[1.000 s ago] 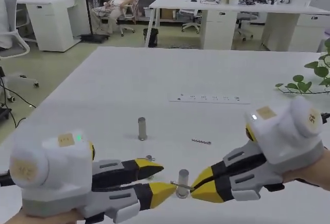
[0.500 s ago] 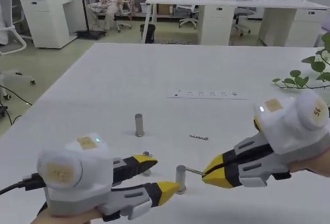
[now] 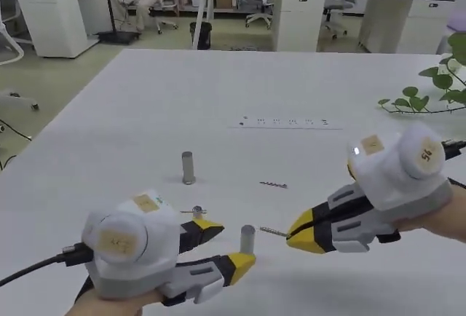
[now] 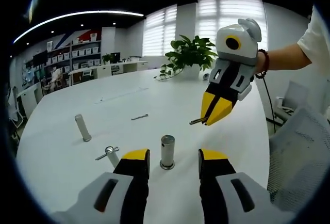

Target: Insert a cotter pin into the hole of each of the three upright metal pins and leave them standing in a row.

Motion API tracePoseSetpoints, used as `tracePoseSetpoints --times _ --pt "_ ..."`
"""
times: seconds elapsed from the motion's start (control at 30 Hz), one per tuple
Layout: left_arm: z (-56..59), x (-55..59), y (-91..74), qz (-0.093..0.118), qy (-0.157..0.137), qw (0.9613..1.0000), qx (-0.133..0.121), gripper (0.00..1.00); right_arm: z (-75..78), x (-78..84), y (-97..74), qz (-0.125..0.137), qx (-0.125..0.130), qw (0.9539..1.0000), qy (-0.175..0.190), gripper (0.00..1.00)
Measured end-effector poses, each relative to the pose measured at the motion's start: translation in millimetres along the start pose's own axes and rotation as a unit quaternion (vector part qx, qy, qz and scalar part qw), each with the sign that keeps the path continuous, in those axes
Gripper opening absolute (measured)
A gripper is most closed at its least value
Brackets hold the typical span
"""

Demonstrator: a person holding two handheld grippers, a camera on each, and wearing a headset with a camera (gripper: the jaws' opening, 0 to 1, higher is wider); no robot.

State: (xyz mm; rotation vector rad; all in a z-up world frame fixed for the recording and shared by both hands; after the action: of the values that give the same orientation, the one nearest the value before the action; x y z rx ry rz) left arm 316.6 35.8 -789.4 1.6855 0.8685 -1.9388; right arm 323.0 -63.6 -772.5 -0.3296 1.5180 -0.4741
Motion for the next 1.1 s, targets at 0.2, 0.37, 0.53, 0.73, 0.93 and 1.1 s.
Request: tracePoseSetpoints --times 0.2,0.37,0.53,0.73,0.93,1.1 --pt "-4.3 9.6 10.4 -0.007 -0.012 0.9999 -0.009 0.32 6.3 8.8 3.1 -0.017 0.004 0.9998 -0.007 0.03" --pt "-7.5 18.6 18.1 -0.013 -0.022 0.9995 -0.018 0.28 10.8 18.3 7.6 -0.032 0.004 0.9994 -0.008 0.03" --pt "-8.5 21.5 23.2 -0.013 -0.023 0.9995 -0.018 0.26 13.2 24.1 11.3 -0.040 0.002 0.9992 -0.007 0.03" --pt "-6.6 22.6 29.0 -0.010 -0.015 0.9998 -0.010 0.20 19.1 26.1 14.6 -0.039 0.005 0.9992 -0.003 0.03" --pt "-6.7 24.9 30.4 -0.012 -0.020 0.9997 -0.009 0.14 19.9 26.9 18.5 -0.040 0.001 0.9992 -0.004 0.03" --pt "-9.4 28.4 29.5 -0.016 -0.024 0.9995 -0.012 0.12 20.2 25.6 22.3 -0.041 -0.003 0.9991 -0.009 0.03"
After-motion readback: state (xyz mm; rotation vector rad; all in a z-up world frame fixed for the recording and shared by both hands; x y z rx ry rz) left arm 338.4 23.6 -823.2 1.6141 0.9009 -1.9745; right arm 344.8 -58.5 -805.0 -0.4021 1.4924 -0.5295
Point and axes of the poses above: the centre of the closed fingertips' face, and the gripper's own axes: y roughly forward along the fingers, z roughly to its right, x roughly out of its underside, the point moved 3 cm from there along -y, roughly backward along the fingers, and after that the axes turned 13 degrees about z, right-handed, at the moved point
